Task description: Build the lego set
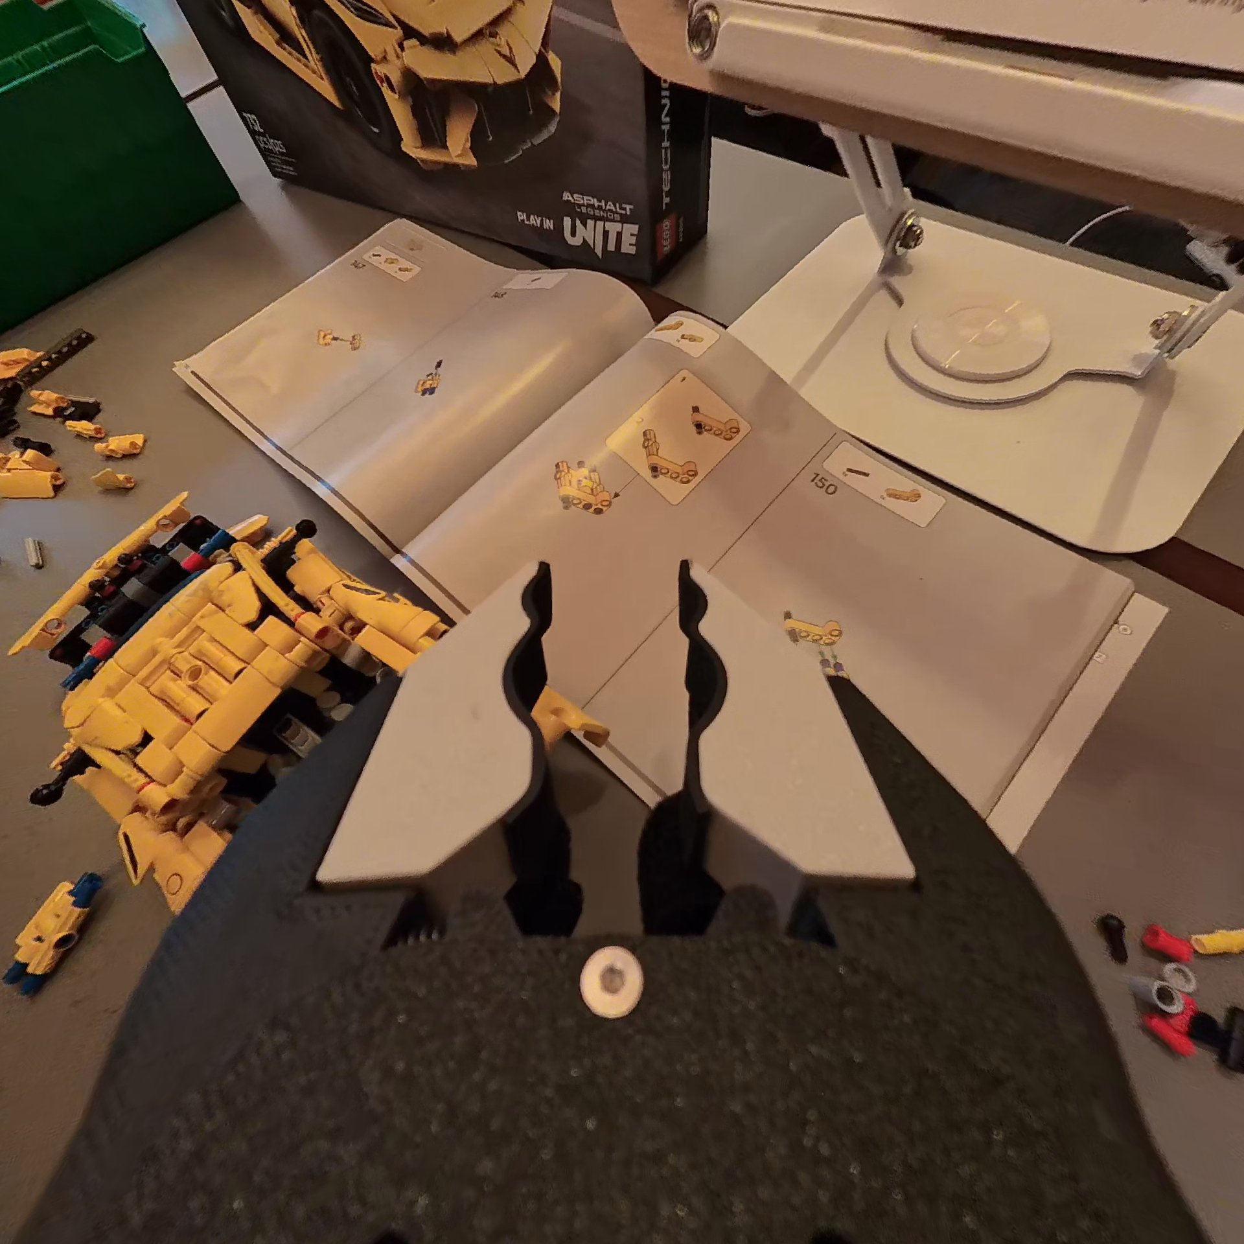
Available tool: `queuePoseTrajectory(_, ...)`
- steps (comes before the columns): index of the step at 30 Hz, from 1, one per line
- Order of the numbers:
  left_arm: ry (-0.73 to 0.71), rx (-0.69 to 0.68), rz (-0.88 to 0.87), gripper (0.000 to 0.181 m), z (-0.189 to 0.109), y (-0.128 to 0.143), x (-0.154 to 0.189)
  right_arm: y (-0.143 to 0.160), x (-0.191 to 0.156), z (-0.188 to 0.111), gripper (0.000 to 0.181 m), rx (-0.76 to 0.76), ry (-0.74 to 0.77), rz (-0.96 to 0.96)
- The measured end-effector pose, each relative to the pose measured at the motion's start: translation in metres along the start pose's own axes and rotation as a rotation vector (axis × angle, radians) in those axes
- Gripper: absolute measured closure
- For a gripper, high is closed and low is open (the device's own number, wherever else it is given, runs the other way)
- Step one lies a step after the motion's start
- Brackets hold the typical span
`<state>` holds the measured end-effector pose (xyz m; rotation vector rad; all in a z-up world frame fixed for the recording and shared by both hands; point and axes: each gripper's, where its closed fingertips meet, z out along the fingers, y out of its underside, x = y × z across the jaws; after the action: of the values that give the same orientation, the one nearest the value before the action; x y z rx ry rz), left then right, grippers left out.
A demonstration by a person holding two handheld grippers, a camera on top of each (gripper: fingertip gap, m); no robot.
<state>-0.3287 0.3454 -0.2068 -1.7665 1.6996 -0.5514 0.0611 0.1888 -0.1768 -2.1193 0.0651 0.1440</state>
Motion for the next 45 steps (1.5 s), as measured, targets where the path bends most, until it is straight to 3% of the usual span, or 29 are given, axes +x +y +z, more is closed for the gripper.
queuePoseTrajectory(3,0.074,-0.143,0.053,0.162,0.031,0.008,0.0,0.002,0.001,0.001,0.145,-0.004,0.001,0.0)
queuePoseTrajectory(7,0.089,-0.167,0.177,0.159,0.051,-0.002,-0.003,0.003,0.002,0.001,0.145,-0.006,0.001,0.008)
queuePoseTrajectory(16,0.166,-0.241,0.261,0.174,0.059,-0.001,0.006,0.006,0.002,0.002,0.145,-0.018,-0.005,0.003)
queuePoseTrajectory(18,0.184,-0.185,0.232,0.174,0.053,-0.016,0.014,0.006,0.003,0.002,0.145,-0.017,-0.005,0.008)
queuePoseTrajectory(21,0.285,-0.031,0.202,0.174,0.04,-0.066,0.063,0.006,0.004,0.002,0.145,-0.016,-0.004,0.011)
queuePoseTrajectory(26,0.622,0.255,0.12,0.174,0.038,-0.16,0.223,0.006,0.002,0.002,0.145,-0.019,-0.004,0.003)
queuePoseTrajectory(28,0.773,0.196,0.148,0.173,0.049,-0.166,0.287,0.004,0.001,0.0,0.145,-0.013,-0.005,-0.001)
queuePoseTrajectory(30,0.75,0.111,0.246,0.173,0.077,-0.161,0.321,0.001,0.001,-0.002,0.145,-0.002,-0.01,0.002)
queuePoseTrajectory(34,0.68,-0.027,0.416,0.174,0.113,-0.148,0.346,-0.004,-0.001,-0.005,0.145,0.022,-0.024,0.012)
queuePoseTrajectory(45,0.614,-0.092,0.484,0.172,0.129,-0.135,0.349,-0.007,-0.002,-0.008,0.145,0.028,-0.027,0.004)
